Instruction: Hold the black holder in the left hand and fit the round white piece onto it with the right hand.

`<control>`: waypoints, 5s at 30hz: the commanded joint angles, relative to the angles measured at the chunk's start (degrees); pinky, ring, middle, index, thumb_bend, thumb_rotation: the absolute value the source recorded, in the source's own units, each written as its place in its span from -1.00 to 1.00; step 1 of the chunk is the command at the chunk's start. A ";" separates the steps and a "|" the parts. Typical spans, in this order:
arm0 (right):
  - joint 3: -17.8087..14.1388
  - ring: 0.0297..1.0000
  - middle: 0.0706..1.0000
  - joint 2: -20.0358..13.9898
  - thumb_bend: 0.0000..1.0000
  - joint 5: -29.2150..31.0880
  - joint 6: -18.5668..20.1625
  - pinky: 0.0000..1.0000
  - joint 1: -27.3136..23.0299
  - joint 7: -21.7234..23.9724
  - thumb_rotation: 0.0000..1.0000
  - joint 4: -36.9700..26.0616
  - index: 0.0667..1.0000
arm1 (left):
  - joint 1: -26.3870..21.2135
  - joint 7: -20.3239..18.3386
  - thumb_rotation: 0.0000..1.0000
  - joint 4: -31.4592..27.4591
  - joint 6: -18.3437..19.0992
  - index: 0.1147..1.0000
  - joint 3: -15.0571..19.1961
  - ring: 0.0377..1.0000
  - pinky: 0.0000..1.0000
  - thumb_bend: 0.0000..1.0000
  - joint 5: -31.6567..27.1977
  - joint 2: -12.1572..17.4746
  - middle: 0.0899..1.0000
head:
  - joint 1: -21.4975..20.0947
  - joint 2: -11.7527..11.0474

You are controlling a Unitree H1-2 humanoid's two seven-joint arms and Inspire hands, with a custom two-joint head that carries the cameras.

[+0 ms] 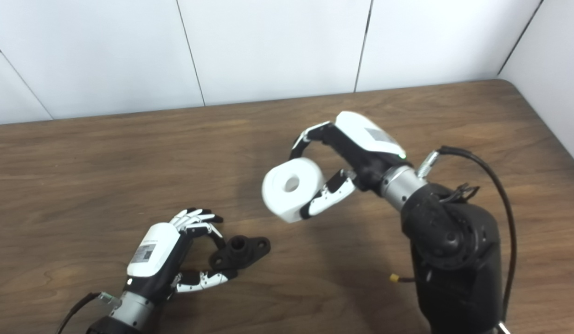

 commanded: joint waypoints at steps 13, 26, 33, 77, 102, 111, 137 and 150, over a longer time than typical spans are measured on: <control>2.33 0.72 0.49 6.04 0.05 -0.74 -0.42 0.64 -1.27 -0.24 -0.73 -3.94 -0.11 | 0.23 -2.86 -0.91 1.98 2.50 -0.16 -2.43 0.71 0.85 0.04 1.51 -0.54 0.54 | 0.81 -0.03; 3.65 0.73 0.53 6.88 0.05 6.77 -2.36 0.57 3.45 -12.67 -0.72 0.88 -0.11 | -0.34 -1.81 -0.90 2.86 2.70 -0.16 -3.11 0.71 0.85 0.04 2.02 -0.90 0.53 | 1.69 -0.39; 6.15 0.72 0.52 5.04 0.05 9.06 -4.57 0.52 6.87 -18.01 -0.73 3.89 -0.11 | -0.63 -1.37 -0.91 3.25 2.79 -0.16 -3.38 0.72 0.84 0.04 1.72 -0.99 0.54 | 2.07 -0.43; 10.98 0.75 0.55 2.44 0.05 12.78 -4.67 0.54 9.94 -27.57 -0.73 8.21 -0.11 | -1.25 -0.85 -0.90 3.72 3.26 -0.16 -3.89 0.72 0.84 0.04 1.90 -1.52 0.55 | 2.85 -0.32; 14.72 0.72 0.53 1.77 0.05 11.56 -4.63 0.50 10.65 -30.35 -0.73 9.01 -0.11 | -1.31 -0.65 -0.90 3.53 3.27 -0.16 -4.04 0.72 0.83 0.04 2.18 -1.56 0.55 | 3.42 0.24; 16.11 0.73 0.53 -0.73 0.05 9.26 -3.18 0.45 9.67 -27.30 -0.71 8.65 -0.10 | -1.41 -0.71 -0.90 3.40 3.53 -0.16 -4.10 0.71 0.82 0.04 2.54 -1.78 0.55 | 3.37 0.25; 15.46 0.74 0.61 -2.23 0.98 7.56 -0.97 0.44 8.63 -22.56 -0.18 7.71 0.31 | -1.90 -0.38 -0.67 4.31 3.76 0.19 -4.22 0.68 0.80 0.47 3.90 -2.37 0.54 | 3.22 0.05; 15.03 0.75 0.64 -2.23 1.00 7.63 -1.25 0.45 8.40 -22.08 -0.15 8.05 0.36 | -2.10 -0.92 -0.30 4.41 3.84 0.74 -4.26 0.69 0.78 0.99 4.57 -2.52 0.66 | 3.03 0.03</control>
